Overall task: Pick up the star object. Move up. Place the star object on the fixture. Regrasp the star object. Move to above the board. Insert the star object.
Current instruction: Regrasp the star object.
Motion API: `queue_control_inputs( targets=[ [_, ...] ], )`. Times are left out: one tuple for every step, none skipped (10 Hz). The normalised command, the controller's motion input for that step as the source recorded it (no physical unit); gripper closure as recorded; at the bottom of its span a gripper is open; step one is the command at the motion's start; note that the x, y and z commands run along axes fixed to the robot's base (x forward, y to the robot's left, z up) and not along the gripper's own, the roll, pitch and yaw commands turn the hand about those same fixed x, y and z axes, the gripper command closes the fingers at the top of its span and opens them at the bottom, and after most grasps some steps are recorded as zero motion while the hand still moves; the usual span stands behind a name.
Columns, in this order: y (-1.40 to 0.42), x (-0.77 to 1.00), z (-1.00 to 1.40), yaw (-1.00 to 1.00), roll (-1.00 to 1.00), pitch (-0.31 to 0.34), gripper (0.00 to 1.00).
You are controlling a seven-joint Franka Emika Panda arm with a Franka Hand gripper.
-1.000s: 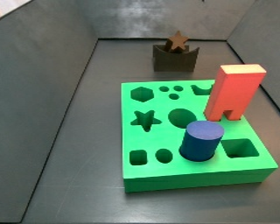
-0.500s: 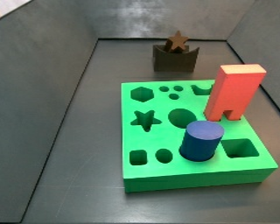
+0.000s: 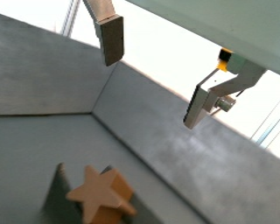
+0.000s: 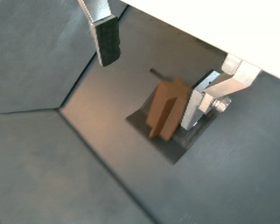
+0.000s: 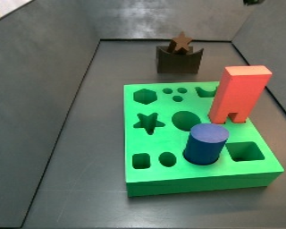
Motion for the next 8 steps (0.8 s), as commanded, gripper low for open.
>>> queue_control_inputs(
  targets=[
    [-0.04,0.1,-0.01,0.14,0.82,0.165,0.0],
    [-0.04,0.1,-0.02,0.15,0.63,0.154,0.0],
    [-0.04,0.1,-0.02,0.17,0.44,0.135,0.0],
    [-0.03,0.09,-0.01,0.18,0.3,0.109,0.0],
    [0.07,0.03,-1.0,0.21,0.1,-0.087,0.0],
    [0.08,0.03,-1.0,0.2,0.09,-0.102,0.0],
    [0.07,0.05,-1.0,0.14,0.07,-0.145,0.0],
    [0.07,0.05,-1.0,0.09,0.06,-0.165,0.0]
  ],
)
